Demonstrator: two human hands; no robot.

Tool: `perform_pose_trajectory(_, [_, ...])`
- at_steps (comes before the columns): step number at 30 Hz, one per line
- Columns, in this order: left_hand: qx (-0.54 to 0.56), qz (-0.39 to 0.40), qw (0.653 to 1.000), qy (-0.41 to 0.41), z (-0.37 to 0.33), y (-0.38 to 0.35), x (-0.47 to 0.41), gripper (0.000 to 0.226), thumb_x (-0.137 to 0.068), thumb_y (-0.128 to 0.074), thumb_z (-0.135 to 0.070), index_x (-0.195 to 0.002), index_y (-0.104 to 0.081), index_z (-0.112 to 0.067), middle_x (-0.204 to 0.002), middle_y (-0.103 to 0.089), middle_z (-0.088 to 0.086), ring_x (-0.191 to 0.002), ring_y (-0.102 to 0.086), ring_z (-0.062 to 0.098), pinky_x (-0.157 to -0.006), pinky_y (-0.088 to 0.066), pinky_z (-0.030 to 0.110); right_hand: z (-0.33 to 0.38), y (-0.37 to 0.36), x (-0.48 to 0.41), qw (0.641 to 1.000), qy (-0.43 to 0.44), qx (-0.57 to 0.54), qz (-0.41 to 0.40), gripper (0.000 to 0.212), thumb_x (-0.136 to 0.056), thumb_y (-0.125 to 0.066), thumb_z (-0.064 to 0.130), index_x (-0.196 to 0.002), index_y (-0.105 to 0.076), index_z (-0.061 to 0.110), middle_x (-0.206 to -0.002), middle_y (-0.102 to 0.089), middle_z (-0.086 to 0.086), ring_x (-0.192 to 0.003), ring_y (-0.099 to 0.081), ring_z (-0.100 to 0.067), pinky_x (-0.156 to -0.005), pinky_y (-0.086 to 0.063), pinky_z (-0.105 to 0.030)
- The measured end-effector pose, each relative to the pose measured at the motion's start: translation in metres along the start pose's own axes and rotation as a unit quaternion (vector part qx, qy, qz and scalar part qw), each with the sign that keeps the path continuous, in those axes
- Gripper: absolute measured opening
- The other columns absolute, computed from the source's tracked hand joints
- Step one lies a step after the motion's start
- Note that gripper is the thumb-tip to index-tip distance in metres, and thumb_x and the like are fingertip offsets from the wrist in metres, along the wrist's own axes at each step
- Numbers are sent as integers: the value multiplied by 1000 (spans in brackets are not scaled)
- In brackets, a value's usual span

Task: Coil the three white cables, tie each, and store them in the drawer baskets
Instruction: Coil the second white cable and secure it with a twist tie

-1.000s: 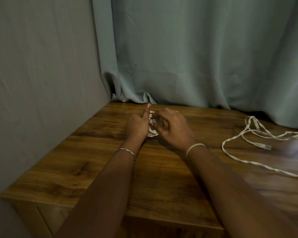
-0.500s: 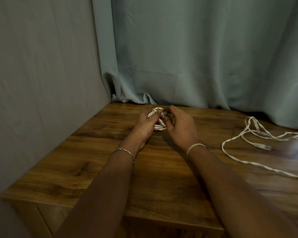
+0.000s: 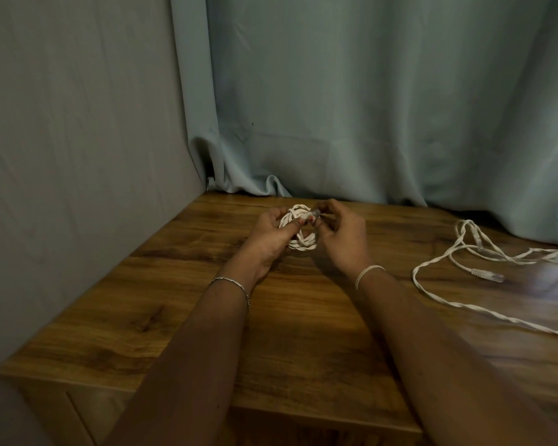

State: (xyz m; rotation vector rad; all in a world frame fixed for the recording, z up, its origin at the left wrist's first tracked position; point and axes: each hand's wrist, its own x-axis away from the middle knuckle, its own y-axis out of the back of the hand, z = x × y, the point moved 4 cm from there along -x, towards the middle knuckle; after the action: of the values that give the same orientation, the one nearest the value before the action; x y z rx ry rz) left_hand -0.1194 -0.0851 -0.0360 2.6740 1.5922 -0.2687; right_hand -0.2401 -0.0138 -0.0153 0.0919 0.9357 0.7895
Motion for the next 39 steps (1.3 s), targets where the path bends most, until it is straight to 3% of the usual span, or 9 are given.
perform_pose_trajectory(3, [-14,1,1000,-10,0,-2,0,44,-88,-69,-17,-128,-53,-7,-113,-69,11,-99,-69,24,-85,-57,38,-4,1,-1,1000,-12,-16,1,15,-87,-66,4,-100,-66,13,-95,-67,2,-89,-64,-11,-71,-46,-6])
perform_pose_trajectory(7, [-29,-1,999,-17,0,-3,1,46,-90,-67,-16,-132,-50,-8,-116,-68,12,-101,-68,24,-92,-55,42,-7,-2,-4,1000,2,-10,1,14,-86,-69,6,-98,-66,11,-97,-69,-4,-91,-66,-17,-80,-55,-26])
perform_pose_trajectory(10, [-42,4,998,-35,-3,-3,3,43,-90,-65,-12,-131,-50,-10,-117,-66,9,-101,-67,22,-90,-55,38,-7,1,-3,1000,3,-25,6,16,-85,-70,6,-99,-66,12,-99,-68,-4,-93,-65,-16,-81,-53,-22])
perform_pose_trajectory(13, [-62,16,996,-62,-4,-5,6,38,-91,-61,-6,-123,-50,-23,-116,-64,8,-99,-66,20,-83,-57,33,-4,4,-2,999,23,-22,8,17,-84,-71,6,-100,-68,10,-99,-68,-3,-92,-65,-15,-82,-53,-23])
perform_pose_trajectory(18, [-86,24,993,-71,-7,-6,10,38,-92,-60,-10,-119,-49,-33,-116,-62,7,-101,-66,23,-88,-57,42,0,1,2,998,56,13,11,17,-84,-71,9,-100,-69,14,-98,-69,2,-90,-64,-12,-80,-55,-29])
perform_pose_trajectory(24, [-144,8,985,-94,-8,-5,11,34,-95,-57,-24,-126,-45,-27,-117,-63,7,-100,-65,20,-90,-55,43,-2,-4,4,997,67,9,24,16,-87,-67,12,-101,-66,20,-98,-70,3,-93,-65,-11,-77,-57,-37])
perform_pose_trajectory(29, [-138,19,987,-80,-8,-6,12,31,-94,-57,-23,-119,-40,-30,-114,-62,4,-101,-63,18,-91,-54,40,-1,-4,5,997,68,7,32,16,-89,-65,11,-104,-64,18,-101,-69,3,-96,-64,-12,-81,-57,-39])
perform_pose_trajectory(33, [-96,41,993,-61,-7,-9,16,43,-91,-60,-6,-120,-37,-27,-108,-59,1,-93,-64,17,-79,-59,39,-1,-3,5,997,66,2,37,17,-89,-65,12,-104,-64,19,-101,-69,4,-97,-64,-11,-82,-56,-38])
perform_pose_trajectory(39, [-60,49,997,-30,-6,-12,18,42,-93,-59,-9,-125,-37,-24,-123,-53,7,-96,-64,21,-70,-61,44,0,-4,6,997,66,-7,42,17,-88,-64,11,-103,-64,18,-100,-69,5,-96,-64,-11,-83,-56,-38])
